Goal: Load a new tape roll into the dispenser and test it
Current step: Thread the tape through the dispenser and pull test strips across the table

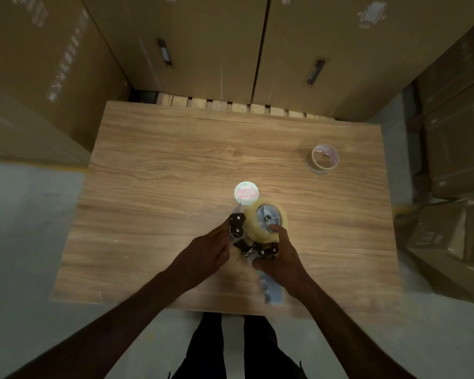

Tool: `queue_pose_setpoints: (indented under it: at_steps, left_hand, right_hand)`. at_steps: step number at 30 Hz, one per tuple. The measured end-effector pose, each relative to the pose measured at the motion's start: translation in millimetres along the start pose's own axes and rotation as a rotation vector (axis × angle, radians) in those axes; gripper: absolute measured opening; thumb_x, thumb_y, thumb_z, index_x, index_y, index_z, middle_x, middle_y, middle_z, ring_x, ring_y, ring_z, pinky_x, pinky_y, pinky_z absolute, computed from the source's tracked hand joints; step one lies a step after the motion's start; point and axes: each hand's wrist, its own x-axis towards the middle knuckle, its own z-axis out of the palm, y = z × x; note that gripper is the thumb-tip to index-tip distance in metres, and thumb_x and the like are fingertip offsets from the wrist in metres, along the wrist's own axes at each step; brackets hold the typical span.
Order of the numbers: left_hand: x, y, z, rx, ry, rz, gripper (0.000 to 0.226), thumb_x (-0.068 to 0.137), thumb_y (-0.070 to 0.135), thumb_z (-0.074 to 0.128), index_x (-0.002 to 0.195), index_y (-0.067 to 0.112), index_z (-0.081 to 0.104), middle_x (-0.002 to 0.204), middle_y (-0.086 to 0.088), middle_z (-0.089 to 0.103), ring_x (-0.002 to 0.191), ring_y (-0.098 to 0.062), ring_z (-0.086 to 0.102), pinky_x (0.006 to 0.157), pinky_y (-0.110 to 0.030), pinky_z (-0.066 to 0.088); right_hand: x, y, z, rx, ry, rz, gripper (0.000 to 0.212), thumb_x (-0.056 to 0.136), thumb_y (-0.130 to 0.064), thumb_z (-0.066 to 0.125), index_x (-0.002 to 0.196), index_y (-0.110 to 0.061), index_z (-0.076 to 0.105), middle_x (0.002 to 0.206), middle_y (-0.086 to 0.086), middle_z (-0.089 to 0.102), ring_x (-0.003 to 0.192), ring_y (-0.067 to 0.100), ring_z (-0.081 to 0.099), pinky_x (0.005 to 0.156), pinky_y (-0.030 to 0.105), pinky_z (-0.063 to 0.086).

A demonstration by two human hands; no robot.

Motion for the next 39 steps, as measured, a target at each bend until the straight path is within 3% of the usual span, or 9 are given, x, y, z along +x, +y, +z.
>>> queue_pose_setpoints:
  at_steps: [5,9,13,17,20,22,27,33,39]
  left_hand:
    - [-0.3,5.4,-8.3,-0.071,-0.046,-0.071,0.049,0.090,0.028,0.051,0.138,0.019,0.050,0.097,-0.003,0.069,0.076,-0.017,0.064,0.067,-0.031,0.051]
    - [-1.3,13.5,-11.5,-0.072,-0.014,0.000,0.020,0.087,0.017,0.060,0.108,0.016,0.062,0.121,0.001,0.061,0.095,-0.013,0.064,0.078,-0.024,0.050]
    - [6.9,23.9,-21.2,-0.128,-0.032,0.001,0.010,0.084,0.012,0.067,0.086,0.017,0.058,0.135,0.003,0.046,0.119,-0.010,0.055,0.092,-0.015,0.044]
    - [30.8,34.2,-41.6,-0.265,-0.259,-0.059,0.010,0.080,0.021,0.065,0.077,0.015,0.057,0.092,0.000,0.066,0.086,-0.019,0.064,0.075,-0.045,0.053]
    - [56.3,41.7,-62.8,-0.213,-0.430,-0.091,0.012,0.076,0.025,0.062,0.074,0.014,0.059,0.074,0.004,0.063,0.069,-0.015,0.058,0.067,-0.040,0.049]
    - [75.9,49.3,-78.3,-0.175,-0.535,-0.042,0.011,0.076,0.018,0.063,0.071,0.011,0.056,0.068,0.008,0.054,0.063,-0.007,0.048,0.062,-0.031,0.040]
    - [125.8,67.9,-117.6,-0.227,-0.731,-0.042,0.014,0.084,0.004,0.063,0.073,0.008,0.055,0.068,0.004,0.050,0.066,-0.008,0.044,0.062,-0.029,0.035]
    - [169.8,95.2,-160.8,-0.230,-0.896,-0.105,0.014,0.089,-0.003,0.061,0.077,0.004,0.057,0.068,-0.006,0.048,0.063,-0.010,0.042,0.057,-0.021,0.036]
    - [193.7,115.6,-196.5,-0.382,-0.976,-0.189,0.017,0.086,0.010,0.065,0.074,0.012,0.054,0.091,-0.015,0.050,0.089,-0.027,0.049,0.085,-0.032,0.053]
  right_hand:
    - [-6.2,-5.2,-5.4,0.079,-0.043,0.005,0.098,0.065,-0.004,0.087,0.147,-0.027,0.039,0.120,-0.003,0.064,0.101,0.015,0.067,0.082,0.032,0.058]
    - [-13.1,-4.6,-17.6,0.111,-0.092,0.022,0.091,0.076,0.017,0.081,0.146,-0.023,0.040,0.114,0.001,0.063,0.090,0.008,0.066,0.069,0.022,0.058]
    - [-17.6,-9.1,-27.2,0.171,-0.141,0.089,0.085,0.081,0.016,0.077,0.149,-0.022,0.040,0.110,0.000,0.063,0.092,0.012,0.065,0.072,0.026,0.059]
    - [-27.8,-14.3,-32.2,0.271,-0.180,0.146,0.072,0.085,0.010,0.078,0.143,-0.020,0.049,0.114,0.017,0.070,0.087,0.017,0.071,0.073,0.031,0.061]
    - [-38.7,-22.9,-35.4,0.418,-0.197,0.191,0.055,0.091,0.007,0.074,0.136,-0.020,0.055,0.104,0.019,0.070,0.061,0.010,0.070,0.049,0.023,0.054]
    - [-43.7,-28.1,-38.5,0.473,-0.215,0.207,0.057,0.089,0.001,0.078,0.137,-0.022,0.057,0.097,0.018,0.072,0.055,0.014,0.066,0.045,0.023,0.048]
    - [-50.5,-54.2,-41.0,0.522,-0.236,0.172,0.065,0.069,-0.024,0.086,0.130,-0.028,0.064,0.091,0.014,0.077,0.064,0.019,0.057,0.056,0.027,0.043]
    - [-54.5,-81.1,-44.7,0.587,-0.213,0.115,0.065,0.075,-0.017,0.082,0.135,-0.027,0.061,0.091,0.012,0.075,0.064,0.019,0.054,0.057,0.029,0.042]
    - [-61.5,-107.6,-47.7,0.669,-0.224,0.018,0.059,0.081,-0.017,0.077,0.137,-0.016,0.057,0.094,0.015,0.072,0.062,0.019,0.055,0.054,0.027,0.042]
